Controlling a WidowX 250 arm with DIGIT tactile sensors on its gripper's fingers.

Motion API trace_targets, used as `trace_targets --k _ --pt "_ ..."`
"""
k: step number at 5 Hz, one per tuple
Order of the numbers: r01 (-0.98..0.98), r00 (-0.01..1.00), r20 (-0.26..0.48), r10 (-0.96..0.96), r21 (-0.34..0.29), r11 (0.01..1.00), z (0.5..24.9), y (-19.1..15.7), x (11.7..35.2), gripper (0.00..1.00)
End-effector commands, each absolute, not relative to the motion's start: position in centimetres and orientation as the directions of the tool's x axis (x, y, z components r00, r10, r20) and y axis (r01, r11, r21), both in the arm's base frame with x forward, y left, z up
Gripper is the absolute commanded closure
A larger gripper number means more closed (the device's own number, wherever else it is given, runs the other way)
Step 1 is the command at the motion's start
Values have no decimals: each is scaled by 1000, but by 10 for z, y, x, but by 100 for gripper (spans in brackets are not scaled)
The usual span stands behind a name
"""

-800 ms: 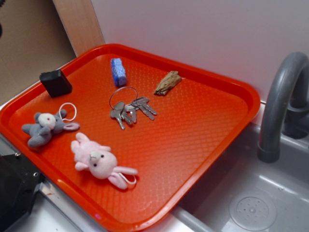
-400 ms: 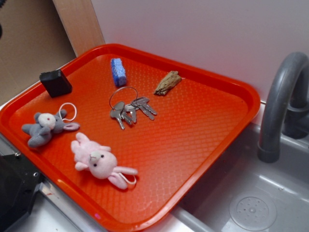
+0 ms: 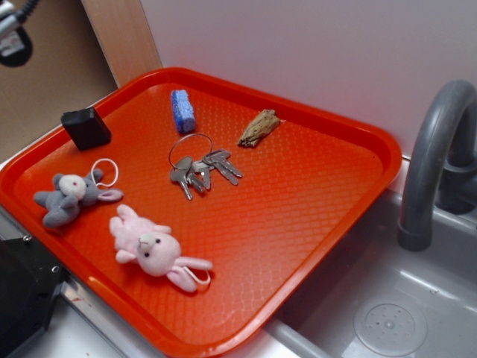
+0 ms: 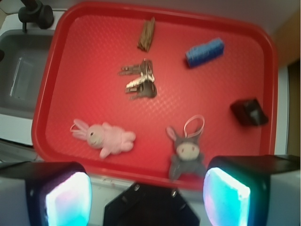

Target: Grab the black box.

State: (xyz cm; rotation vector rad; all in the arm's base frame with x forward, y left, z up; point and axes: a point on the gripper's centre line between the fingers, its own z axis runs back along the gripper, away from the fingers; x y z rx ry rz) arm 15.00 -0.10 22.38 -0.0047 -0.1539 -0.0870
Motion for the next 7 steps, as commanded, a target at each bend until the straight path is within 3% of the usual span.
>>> trace_targets --k 1,3,4,5,7 --pt "157 944 264 -198 170 973 230 54 187 0" --pt "245 935 193 -298 257 935 196 93 212 0" --pt "300 931 124 -343 276 913 175 103 215 0" --pt "342 930 6 -367 350 872 140 119 209 0" --pt "353 932 -63 -356 368 860 97 138 208 0"
